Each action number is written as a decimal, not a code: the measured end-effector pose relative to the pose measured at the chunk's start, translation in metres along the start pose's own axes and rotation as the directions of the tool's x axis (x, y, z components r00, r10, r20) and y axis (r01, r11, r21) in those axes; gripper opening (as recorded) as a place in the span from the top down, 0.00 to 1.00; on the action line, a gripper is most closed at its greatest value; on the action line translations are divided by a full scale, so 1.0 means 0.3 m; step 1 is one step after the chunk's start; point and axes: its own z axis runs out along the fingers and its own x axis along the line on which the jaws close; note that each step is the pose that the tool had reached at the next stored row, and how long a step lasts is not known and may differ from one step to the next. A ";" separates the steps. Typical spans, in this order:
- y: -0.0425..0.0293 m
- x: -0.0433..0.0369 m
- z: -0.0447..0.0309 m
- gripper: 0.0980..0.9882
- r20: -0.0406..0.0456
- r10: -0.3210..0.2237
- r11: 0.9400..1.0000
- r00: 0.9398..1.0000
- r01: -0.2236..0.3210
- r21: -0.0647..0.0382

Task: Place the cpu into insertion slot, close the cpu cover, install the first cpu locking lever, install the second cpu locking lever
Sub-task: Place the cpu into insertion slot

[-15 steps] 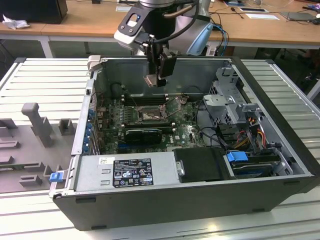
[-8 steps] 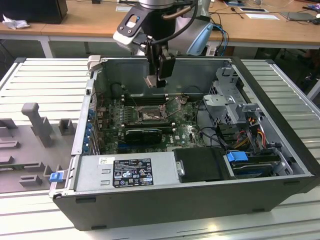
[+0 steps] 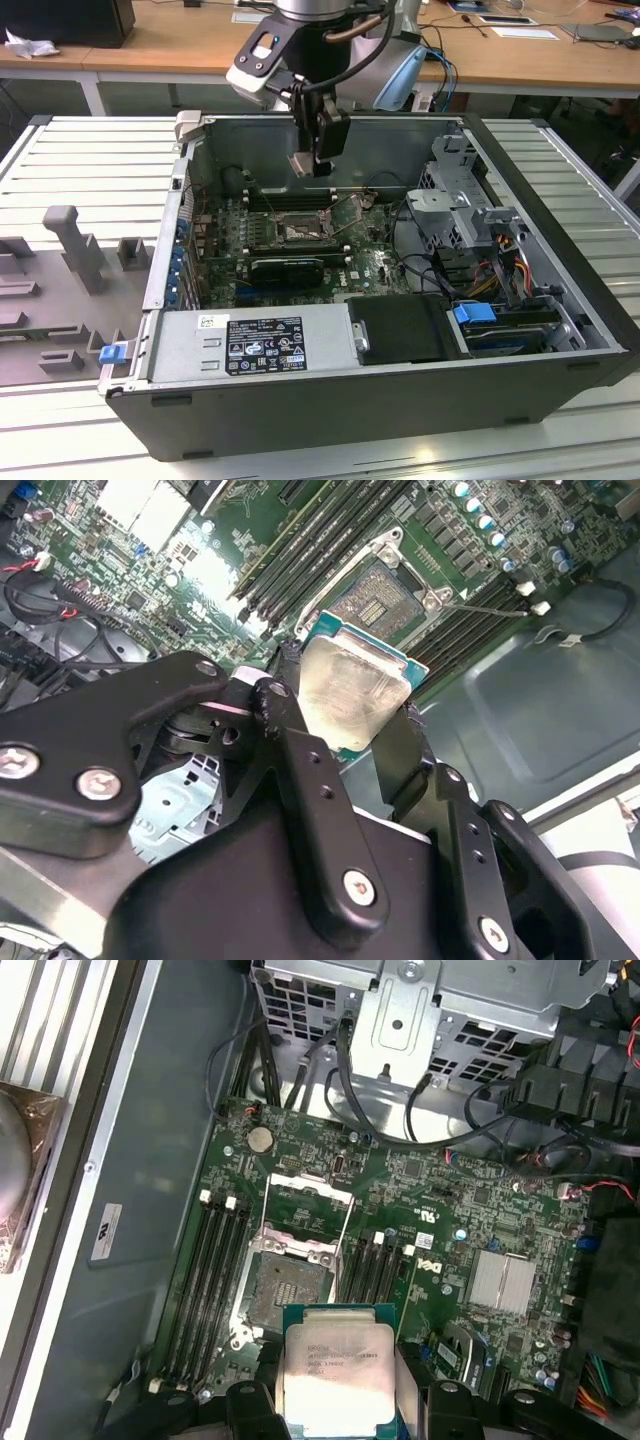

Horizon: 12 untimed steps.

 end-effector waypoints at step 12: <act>-0.001 0.000 0.009 0.52 0.002 0.034 0.999 0.999 -0.034 0.000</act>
